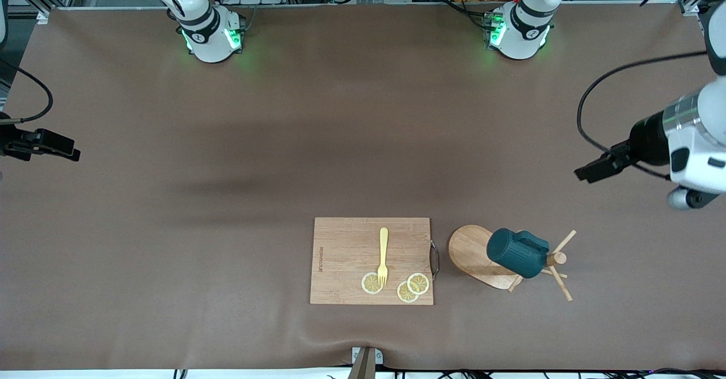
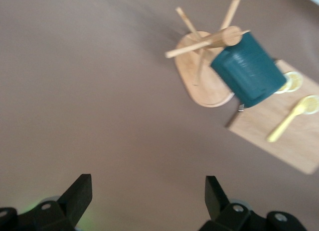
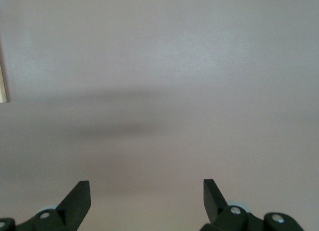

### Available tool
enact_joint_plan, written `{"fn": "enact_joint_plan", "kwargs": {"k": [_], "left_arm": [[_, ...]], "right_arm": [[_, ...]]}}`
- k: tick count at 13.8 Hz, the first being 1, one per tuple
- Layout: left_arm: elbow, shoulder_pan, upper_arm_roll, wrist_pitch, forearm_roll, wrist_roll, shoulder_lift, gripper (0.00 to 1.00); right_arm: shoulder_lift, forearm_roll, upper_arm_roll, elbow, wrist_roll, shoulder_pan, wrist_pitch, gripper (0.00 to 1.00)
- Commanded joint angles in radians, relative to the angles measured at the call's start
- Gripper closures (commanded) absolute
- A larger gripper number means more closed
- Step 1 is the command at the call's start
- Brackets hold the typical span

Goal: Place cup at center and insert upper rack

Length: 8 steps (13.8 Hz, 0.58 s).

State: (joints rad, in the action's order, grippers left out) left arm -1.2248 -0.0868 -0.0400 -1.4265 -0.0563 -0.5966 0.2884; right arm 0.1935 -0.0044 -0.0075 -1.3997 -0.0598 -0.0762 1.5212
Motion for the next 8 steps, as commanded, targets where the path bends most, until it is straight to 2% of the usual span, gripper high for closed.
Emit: {"fn": "enact_joint_plan", "kwargs": {"k": [1, 4, 8], "left_arm": [[-0.152, 0.065, -0.014, -0.005, 0.071, 0.223, -0.127, 0.0], [-0.209, 0.104, -0.018, -0.015, 0.114, 0.449, -0.199, 0.0], [-0.259, 0.116, -0.05, -0.107, 0.116, 0.491, -0.238, 0.0]], "right_arm": [[-0.026, -0.003, 0.0, -0.005, 0.043, 0.029, -0.006, 0.0], [-0.028, -0.006, 0.0, -0.004, 0.043, 0.029, -0.006, 0.0], [-0.028, -0.012, 0.003, -0.002, 0.043, 0.03, 0.002, 0.0]]}}
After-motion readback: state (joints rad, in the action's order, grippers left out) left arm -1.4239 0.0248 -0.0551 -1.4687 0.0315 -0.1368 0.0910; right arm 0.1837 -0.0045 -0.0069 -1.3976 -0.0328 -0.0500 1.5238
